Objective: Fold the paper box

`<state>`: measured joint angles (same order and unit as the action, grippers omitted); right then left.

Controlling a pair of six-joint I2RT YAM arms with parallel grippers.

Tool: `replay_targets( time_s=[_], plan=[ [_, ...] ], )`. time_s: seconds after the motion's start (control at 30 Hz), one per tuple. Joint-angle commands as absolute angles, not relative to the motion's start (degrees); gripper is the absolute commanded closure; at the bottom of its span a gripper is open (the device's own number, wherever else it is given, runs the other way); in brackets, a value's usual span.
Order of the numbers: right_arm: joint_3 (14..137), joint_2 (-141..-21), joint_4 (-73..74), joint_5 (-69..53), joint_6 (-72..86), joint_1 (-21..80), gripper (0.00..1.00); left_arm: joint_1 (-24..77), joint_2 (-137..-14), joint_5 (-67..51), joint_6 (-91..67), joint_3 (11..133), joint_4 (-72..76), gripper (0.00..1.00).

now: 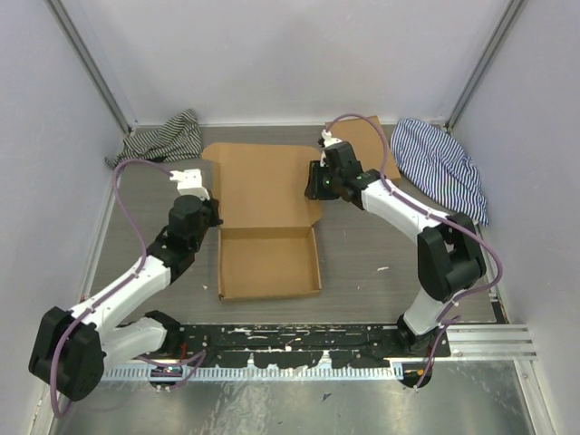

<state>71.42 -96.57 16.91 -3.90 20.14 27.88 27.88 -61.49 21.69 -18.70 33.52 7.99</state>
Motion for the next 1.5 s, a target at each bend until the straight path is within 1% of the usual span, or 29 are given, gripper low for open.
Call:
replay_targets(
  time_s=[0.0, 0.1, 0.37, 0.6, 0.63, 0.67, 0.8, 0.87, 0.93, 0.97, 1.07, 1.1, 1.2, 1.3, 1.47],
  plan=[
    [71.34, -92.65, 12.85, -9.56, 17.98, 28.04, 0.58, 27.95, -57.62, 16.98, -16.35, 31.04, 17.84, 1.0],
    [71.64, -92.37, 12.87, -9.21, 17.84, 28.04, 0.58, 28.12, -56.28, 16.28, -15.82, 30.26, 18.07, 1.0],
    [74.74, -95.23, 13.79, -3.78, 18.51, 26.89, 0.58, 28.54, -52.53, 15.36, -15.09, 28.16, 19.23, 1.0],
    [76.83, -98.64, 12.12, -6.55, 18.62, 23.74, 0.6, 29.07, -49.93, 14.72, -13.78, 26.16, 20.8, 1.0],
    [77.03, -98.89, 11.92, -6.81, 18.49, 23.55, 0.62, 29.09, -49.92, 14.76, -13.72, 26.04, 20.99, 1.0],
    [77.3, -99.02, 11.86, -6.85, 18.34, 23.41, 0.66, 29.09, -50.09, 14.83, -13.73, 26.02, 21.0, 1.0],
    [77.42, -98.78, 12.3, -8.02, 17.81, 23.12, 0.9, 29.19, -50.77, 15.18, -13.5, 26.61, 20.51, 1.0],
    [76.76, -97.91, 12.27, -7.93, 17.82, 23.17, 0.97, 29.31, -51.25, 15.99, -13.49, 27.38, 19.64, 1.0],
    [75.64, -96.65, 11.9, -6.95, 18.0, 23.12, 0.99, 29.29, -52.1, 16.84, -13.6, 29.11, 17.56, 0.95],
    [74.88, -95.81, 11.31, -6.68, 18.05, 23.15, 0.99, 29.33, -52.5, 17.42, -13.86, 30.05, 16.32, 0.89],
    [71.53, -92.96, 8.92, -5.73, 17.9, 23.36, 0.99, 29.44, -54.32, 18.99, -14.78, 33.31, 11.37, 0.67],
    [70.15, -91.42, 7.93, -5.37, 17.62, 23.52, 0.99, 29.52, -55.04, 20.36, -15.27, 34.49, 9.76, 0.62],
    [65.87, -87.59, 4.42, -3.49, 16.15, 24.37, 0.99, 29.54, -56.56, 24.1, -16.45, 38.49, 3.37, 0.57],
    [61.15, -83.16, 0.11, -1.6, 13.59, 25.46, 0.99, 29.59, -56.79, 28.36, -17.58, 41.41, -1.91, 0.49],
    [53.58, -75.2, -6.46, -2.6, 7.76, 27.4, 0.98, 29.53, -54.66, 31.82, -18.5, 43.82, -5.5, 0.39]
  ],
)
